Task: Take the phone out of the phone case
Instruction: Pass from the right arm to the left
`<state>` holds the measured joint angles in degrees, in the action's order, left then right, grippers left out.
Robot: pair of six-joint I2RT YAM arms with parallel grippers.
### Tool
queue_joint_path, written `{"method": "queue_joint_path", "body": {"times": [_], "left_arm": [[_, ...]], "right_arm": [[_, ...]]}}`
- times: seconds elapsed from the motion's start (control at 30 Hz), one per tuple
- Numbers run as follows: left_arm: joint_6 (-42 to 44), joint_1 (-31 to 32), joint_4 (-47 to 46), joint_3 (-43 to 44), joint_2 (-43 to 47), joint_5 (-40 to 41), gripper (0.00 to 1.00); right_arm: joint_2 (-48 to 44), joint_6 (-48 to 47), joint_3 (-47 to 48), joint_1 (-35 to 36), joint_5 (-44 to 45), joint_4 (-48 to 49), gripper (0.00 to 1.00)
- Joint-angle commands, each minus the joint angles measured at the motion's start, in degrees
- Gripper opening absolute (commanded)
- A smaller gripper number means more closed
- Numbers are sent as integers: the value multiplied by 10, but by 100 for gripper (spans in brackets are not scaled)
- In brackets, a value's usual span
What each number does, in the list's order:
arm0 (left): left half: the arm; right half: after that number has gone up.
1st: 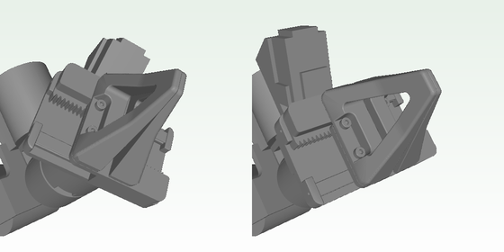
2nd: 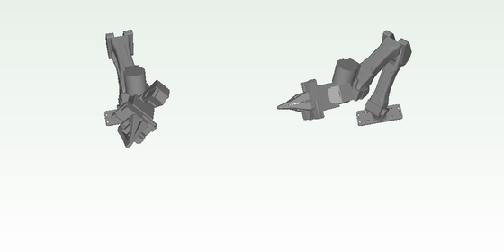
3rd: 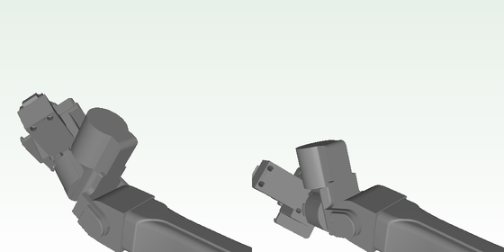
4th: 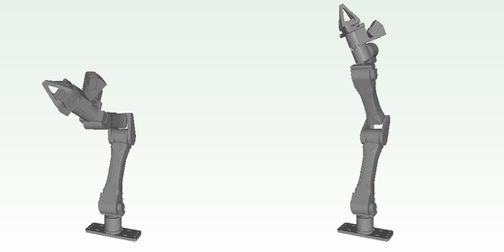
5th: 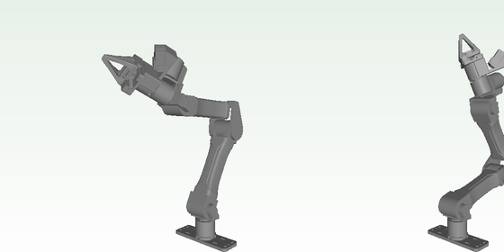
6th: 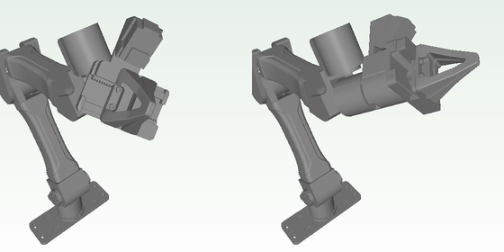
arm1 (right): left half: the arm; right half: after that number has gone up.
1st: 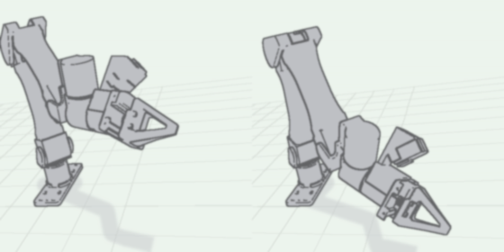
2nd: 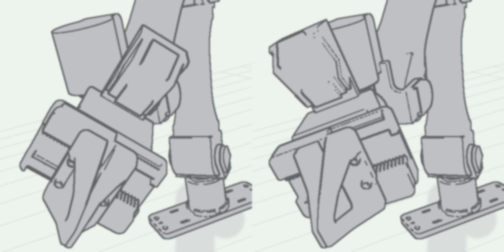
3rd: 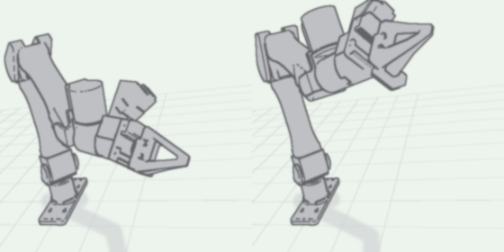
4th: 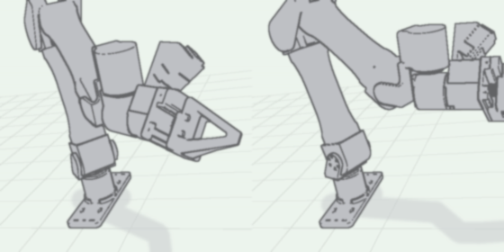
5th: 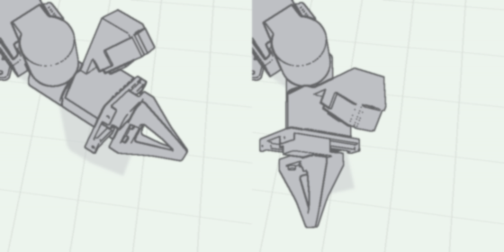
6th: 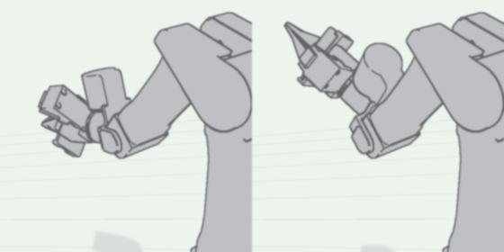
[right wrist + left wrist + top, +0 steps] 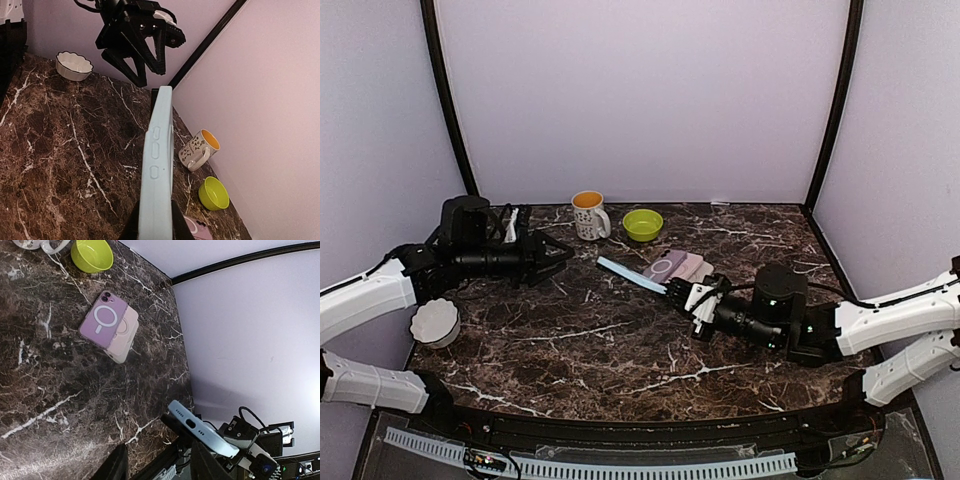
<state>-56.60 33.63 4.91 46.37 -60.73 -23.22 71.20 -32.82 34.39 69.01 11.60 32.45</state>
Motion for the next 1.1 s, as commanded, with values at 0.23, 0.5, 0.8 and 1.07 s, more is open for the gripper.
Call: {"method": "queue_joint_path", "body": {"times": [0.23, 0.5, 0.8, 1.07], "left_arm": [[-95, 44, -4, -5, -6, 28, 41], [-83, 57, -2, 18, -35, 16, 40], [-77, 70, -12, 29, -49, 17, 40], [-60, 80, 8, 47, -64, 28, 40]], "right_arm": [[26, -34, 54, 16, -10, 68, 0], [36, -32, 60, 17, -7, 81, 0], [45, -41, 65, 20, -15, 66, 0], [52, -61, 73, 25, -41, 32, 0]]}}
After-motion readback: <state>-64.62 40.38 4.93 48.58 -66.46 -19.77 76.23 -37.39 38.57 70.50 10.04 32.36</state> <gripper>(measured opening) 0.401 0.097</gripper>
